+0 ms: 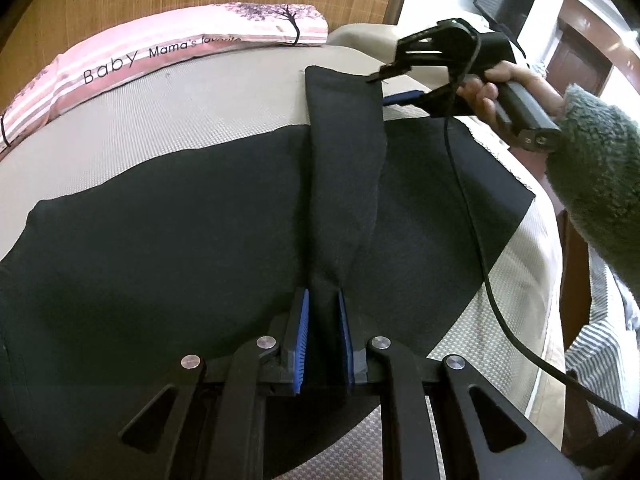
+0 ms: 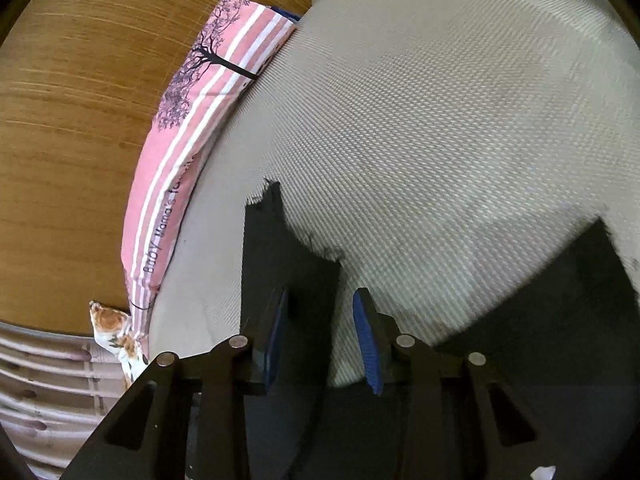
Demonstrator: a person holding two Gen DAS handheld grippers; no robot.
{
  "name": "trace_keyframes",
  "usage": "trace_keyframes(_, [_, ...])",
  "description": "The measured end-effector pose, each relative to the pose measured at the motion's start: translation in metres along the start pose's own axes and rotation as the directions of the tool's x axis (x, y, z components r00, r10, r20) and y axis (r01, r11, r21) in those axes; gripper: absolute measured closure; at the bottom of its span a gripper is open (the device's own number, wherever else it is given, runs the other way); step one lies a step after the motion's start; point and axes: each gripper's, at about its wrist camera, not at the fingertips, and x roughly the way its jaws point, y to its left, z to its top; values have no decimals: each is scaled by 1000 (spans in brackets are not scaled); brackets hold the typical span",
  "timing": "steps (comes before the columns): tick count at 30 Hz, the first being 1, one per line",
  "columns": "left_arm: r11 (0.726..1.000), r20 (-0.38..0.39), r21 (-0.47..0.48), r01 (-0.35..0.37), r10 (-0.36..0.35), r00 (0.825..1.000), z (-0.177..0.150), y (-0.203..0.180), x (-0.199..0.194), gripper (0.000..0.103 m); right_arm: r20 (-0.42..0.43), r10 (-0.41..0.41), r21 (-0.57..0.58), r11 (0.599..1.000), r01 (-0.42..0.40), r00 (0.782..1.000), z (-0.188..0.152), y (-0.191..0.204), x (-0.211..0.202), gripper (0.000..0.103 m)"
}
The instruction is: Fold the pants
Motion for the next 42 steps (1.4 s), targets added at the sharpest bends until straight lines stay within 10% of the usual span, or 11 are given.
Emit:
trace_keyframes(5, [1000,-2,10,-9,9,1000,1,-1,1,88,16,-4,-23,1000,5,1000,2,14,9,93])
trace_keyframes(14, [998,18,57,-21,20,1000,4,-13,-4,88,150,-77,-168,980,103,986,-17,43,-49,98])
trace_keyframes(22, [975,33,224,-11,4,999,-1,-51,-8,88,313,-214,-141,953,269,925,-77,9,-144,98])
trace_keyframes(30, [944,-20,330,-22,31,999,-15,-65,4,88,247,-348,32,936,351,904,-125,-82,-150,98])
trace_keyframes(42, [936,-69,345,65,-43,997,-17,-62,3,88,286,-405,4,907,422,868,-129,-82,-155,99])
